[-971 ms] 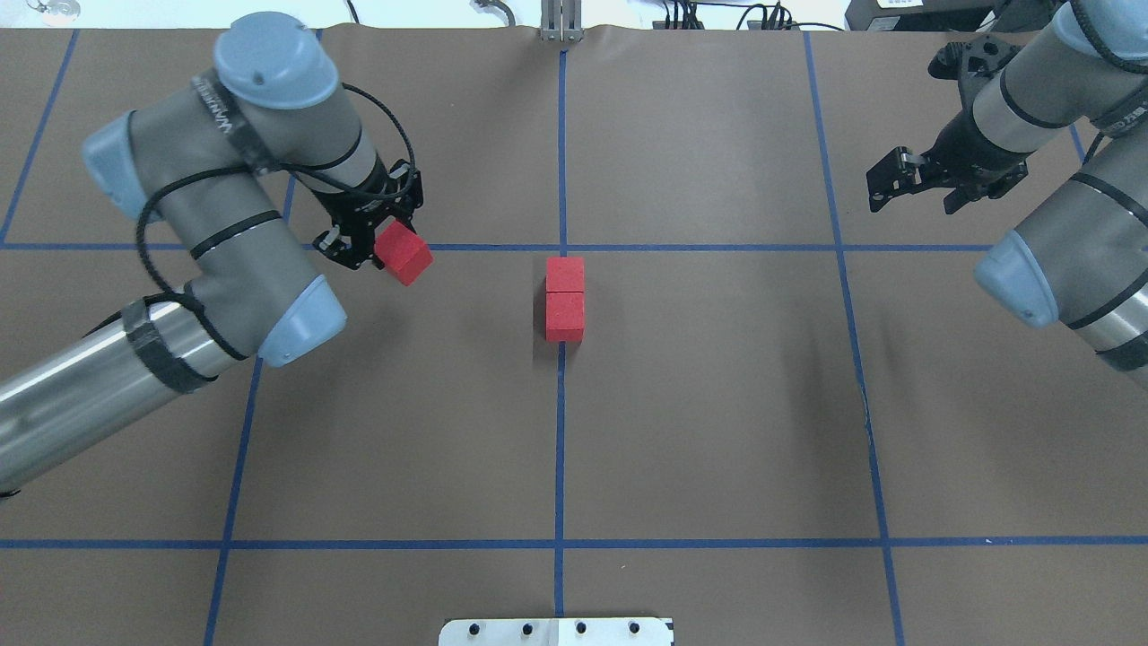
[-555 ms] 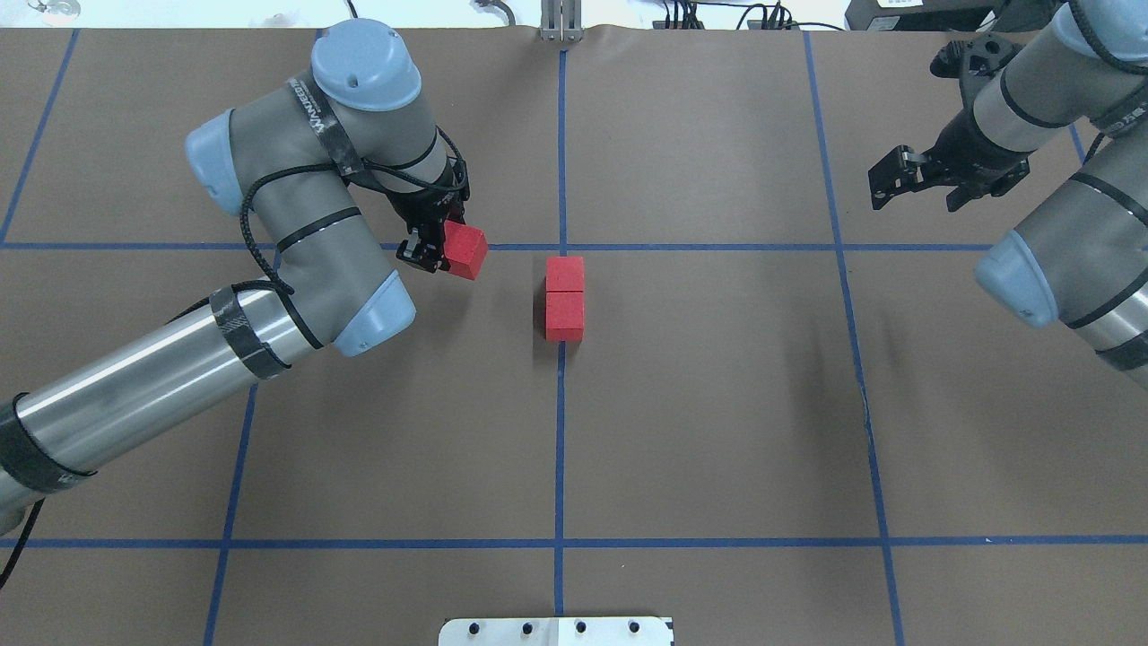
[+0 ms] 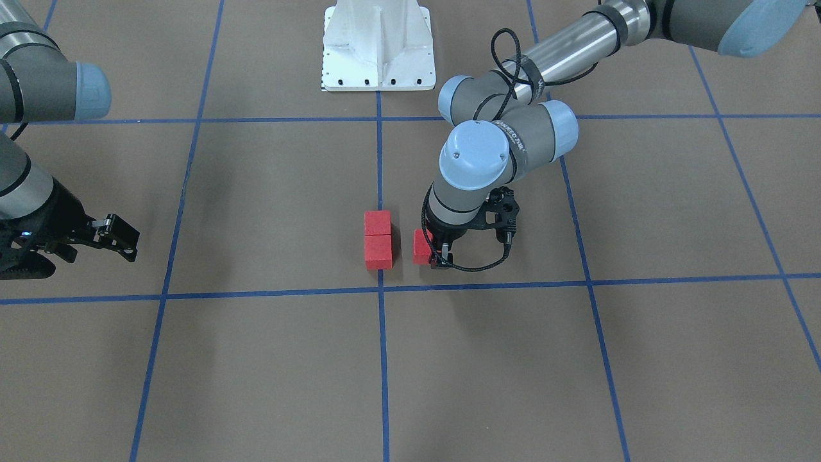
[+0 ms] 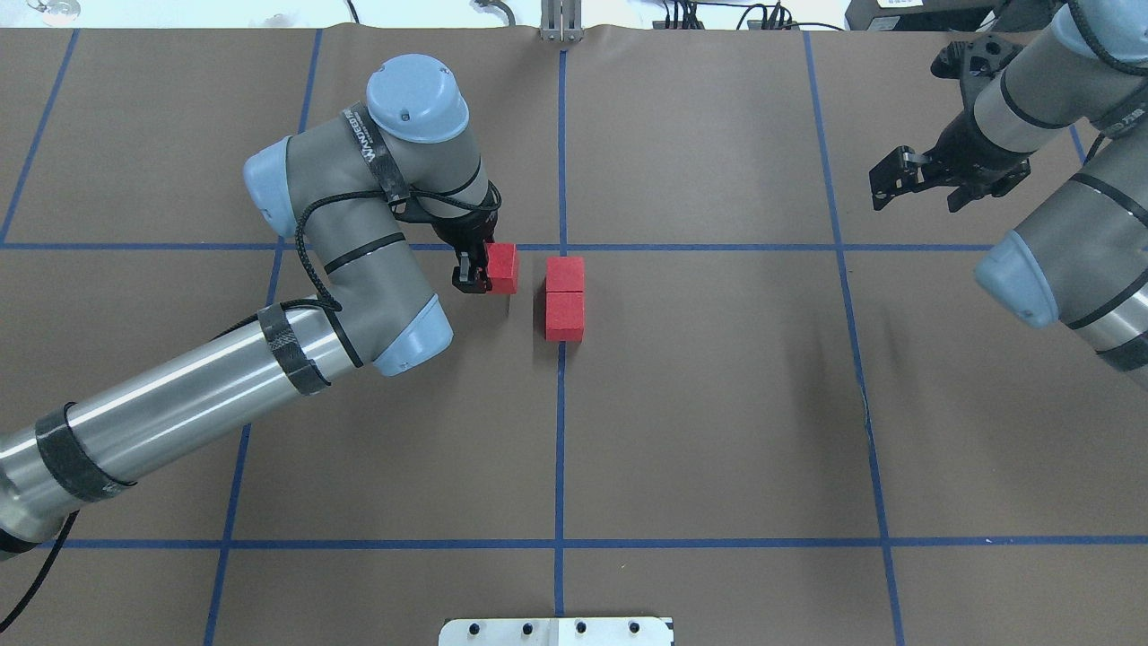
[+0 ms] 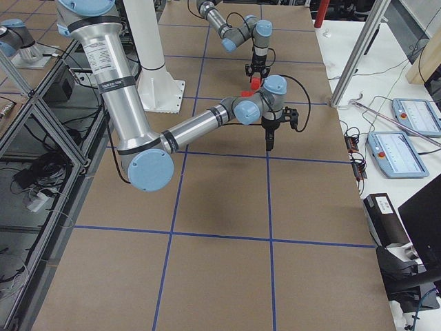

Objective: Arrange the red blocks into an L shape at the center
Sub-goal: 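Carry the cube with the left gripper beside the far center cube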

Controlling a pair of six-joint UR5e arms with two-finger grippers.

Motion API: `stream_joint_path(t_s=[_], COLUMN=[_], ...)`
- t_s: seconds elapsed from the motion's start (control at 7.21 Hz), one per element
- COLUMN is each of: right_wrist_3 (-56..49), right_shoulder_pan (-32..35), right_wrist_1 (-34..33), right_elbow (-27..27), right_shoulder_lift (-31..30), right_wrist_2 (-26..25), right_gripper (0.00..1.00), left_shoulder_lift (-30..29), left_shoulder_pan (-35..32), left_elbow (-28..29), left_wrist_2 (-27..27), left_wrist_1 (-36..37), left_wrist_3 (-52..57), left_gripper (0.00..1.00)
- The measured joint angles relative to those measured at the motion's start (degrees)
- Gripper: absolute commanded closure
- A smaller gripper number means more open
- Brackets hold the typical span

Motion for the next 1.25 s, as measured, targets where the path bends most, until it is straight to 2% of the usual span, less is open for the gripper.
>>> stream_joint_path(t_s=[0.42,1.25], right_wrist_3=[0.0,0.0], right_shoulder_pan=[0.0,0.0], right_wrist_1=[0.0,0.0], right_elbow=[0.1,0.0], right_shoulder_lift=[0.0,0.0], right_wrist_2=[0.0,0.0], right_gripper=[0.00,0.00], left_shoulder_lift=[-2.2,-2.8], left_shoulder_pan=[0.8,0.9], left_elbow=[2.8,4.1], left_wrist_2=[0.0,0.9], left_wrist_1=[-0.1,-2.2], left_wrist_3=[-3.3,-5.3], left_gripper=[1.00,1.00])
